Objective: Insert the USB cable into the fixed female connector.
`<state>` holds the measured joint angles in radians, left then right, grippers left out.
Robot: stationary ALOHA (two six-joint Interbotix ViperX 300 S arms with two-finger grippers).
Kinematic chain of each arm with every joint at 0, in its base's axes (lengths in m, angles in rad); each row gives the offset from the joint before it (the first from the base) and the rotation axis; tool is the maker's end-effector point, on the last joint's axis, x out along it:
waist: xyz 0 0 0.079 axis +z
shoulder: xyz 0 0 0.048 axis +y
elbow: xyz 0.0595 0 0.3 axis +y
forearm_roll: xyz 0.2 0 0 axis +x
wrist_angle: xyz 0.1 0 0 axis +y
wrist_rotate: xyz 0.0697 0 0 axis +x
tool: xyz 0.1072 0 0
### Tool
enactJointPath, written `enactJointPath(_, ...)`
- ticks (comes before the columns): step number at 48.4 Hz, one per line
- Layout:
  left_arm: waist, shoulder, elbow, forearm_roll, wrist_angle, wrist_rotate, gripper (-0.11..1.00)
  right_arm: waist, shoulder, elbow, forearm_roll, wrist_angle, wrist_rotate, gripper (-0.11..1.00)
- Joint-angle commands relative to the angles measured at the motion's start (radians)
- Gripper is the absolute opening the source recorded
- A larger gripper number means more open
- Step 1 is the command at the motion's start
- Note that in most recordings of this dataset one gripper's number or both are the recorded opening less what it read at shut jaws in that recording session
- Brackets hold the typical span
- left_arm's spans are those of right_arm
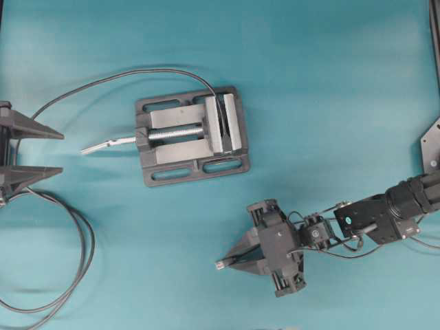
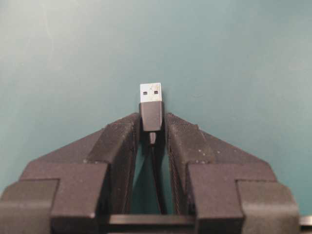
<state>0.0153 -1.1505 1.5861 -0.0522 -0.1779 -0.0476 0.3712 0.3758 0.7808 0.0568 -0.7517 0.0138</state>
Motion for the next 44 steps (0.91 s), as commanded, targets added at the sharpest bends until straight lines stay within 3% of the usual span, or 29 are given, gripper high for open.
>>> enactJointPath(1, -0.002, 0.014, -0.012, 0.002, -0.005, -0.008, 0.88, 0.003, -0.028, -0.014, -0.003, 0.002, -0.002, 0.21)
enactJointPath(17, -0.002, 0.015, -0.012, 0.003, -0.005, -0.008, 0.88, 0.0, -0.028, -0.026, 0.003, 0.009, -0.002, 0.21)
enactJointPath(22, -0.002, 0.014, -0.014, 0.002, -0.005, -0.008, 0.88, -0.002, -0.029, -0.026, 0.043, -0.014, -0.002, 0.21)
enactJointPath(34, -0.002, 0.014, -0.012, 0.002, -0.005, -0.008, 0.88, 0.003, -0.044, -0.037, 0.25, -0.048, -0.031, 0.21)
enactJointPath(44, -0.002, 0.014, -0.012, 0.002, -0.005, -0.008, 0.88, 0.021, -0.044, -0.078, 0.492, -0.046, -0.147, 0.21)
